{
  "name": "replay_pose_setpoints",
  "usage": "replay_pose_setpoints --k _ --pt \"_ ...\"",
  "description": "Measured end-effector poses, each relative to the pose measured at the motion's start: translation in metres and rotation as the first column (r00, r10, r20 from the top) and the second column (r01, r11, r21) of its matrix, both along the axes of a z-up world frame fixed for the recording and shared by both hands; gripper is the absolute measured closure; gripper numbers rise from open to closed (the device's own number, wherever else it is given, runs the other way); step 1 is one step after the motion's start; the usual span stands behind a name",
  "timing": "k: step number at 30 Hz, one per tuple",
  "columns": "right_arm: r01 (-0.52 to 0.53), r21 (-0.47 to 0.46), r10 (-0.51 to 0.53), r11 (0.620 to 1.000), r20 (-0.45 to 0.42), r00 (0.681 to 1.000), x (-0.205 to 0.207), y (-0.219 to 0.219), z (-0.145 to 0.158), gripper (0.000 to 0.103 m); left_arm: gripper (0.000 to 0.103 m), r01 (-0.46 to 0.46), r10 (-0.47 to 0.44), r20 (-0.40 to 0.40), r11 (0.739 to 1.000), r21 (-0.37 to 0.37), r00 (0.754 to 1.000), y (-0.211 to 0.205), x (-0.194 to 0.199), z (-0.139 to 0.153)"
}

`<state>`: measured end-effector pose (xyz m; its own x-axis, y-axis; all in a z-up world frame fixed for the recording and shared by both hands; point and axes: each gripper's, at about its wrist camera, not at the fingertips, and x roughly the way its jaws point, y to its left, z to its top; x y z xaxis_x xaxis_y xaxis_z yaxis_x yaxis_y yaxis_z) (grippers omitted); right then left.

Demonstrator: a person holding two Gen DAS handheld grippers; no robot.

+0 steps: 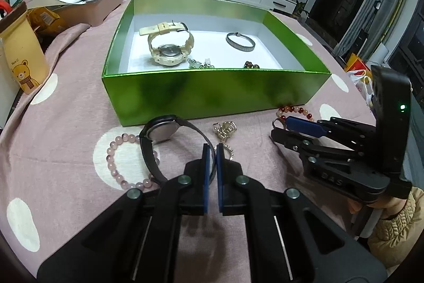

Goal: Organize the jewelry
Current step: 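Grasp the black watch with the left gripper while the right grasps the black ring, then carry the black watch into the green box and open the left gripper while the right releases the ring there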

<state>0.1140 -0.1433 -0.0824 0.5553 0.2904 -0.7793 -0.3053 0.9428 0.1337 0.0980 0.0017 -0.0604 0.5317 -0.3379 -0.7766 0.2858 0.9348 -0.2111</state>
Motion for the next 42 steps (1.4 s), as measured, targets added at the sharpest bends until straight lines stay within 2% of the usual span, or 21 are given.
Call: replay_pose_setpoints --k 1,3,6,11,18,25,33,42 --pt "0.003 -0.020 -0.003 1.000 0.006 1.000 0.001 0.002 0.000 0.081 0.099 -0.001 0.001 0.003 1.000 -0.002 1.000 0.001 -0.001 0.001" --pt "0.008 -0.037 -0.008 0.999 0.011 1.000 0.002 0.003 0.000 0.084 0.099 -0.002 0.002 0.005 1.000 -0.003 1.000 0.002 -0.001 0.002" --pt "0.007 -0.054 -0.005 0.999 0.024 1.000 0.000 0.006 -0.001 0.085 0.099 -0.006 0.006 0.009 1.000 -0.005 1.000 0.003 -0.002 0.005" --pt "0.009 0.001 -0.009 1.000 0.019 1.000 -0.010 0.001 0.003 0.085 0.099 -0.011 0.011 0.019 1.000 -0.006 1.000 0.005 -0.005 0.010" --pt "0.007 0.067 -0.011 0.998 0.062 0.998 -0.031 -0.011 0.027 0.085 0.099 -0.014 0.014 0.048 1.000 -0.007 0.999 0.003 -0.010 0.023" --pt "0.013 0.099 -0.027 0.995 0.143 0.989 -0.044 -0.025 0.058 0.085 0.099 -0.007 0.007 0.085 1.000 0.001 0.996 -0.002 -0.012 0.041" --pt "0.018 0.106 -0.039 0.994 0.201 0.979 -0.040 -0.035 0.078 0.085 0.099 0.002 -0.004 0.147 1.000 0.013 0.989 -0.013 -0.003 0.069" --pt "0.059 0.099 -0.081 0.993 0.238 0.968 -0.019 -0.052 0.090 0.085 0.099 0.018 -0.022 0.187 1.000 0.024 0.982 -0.037 0.029 0.092"
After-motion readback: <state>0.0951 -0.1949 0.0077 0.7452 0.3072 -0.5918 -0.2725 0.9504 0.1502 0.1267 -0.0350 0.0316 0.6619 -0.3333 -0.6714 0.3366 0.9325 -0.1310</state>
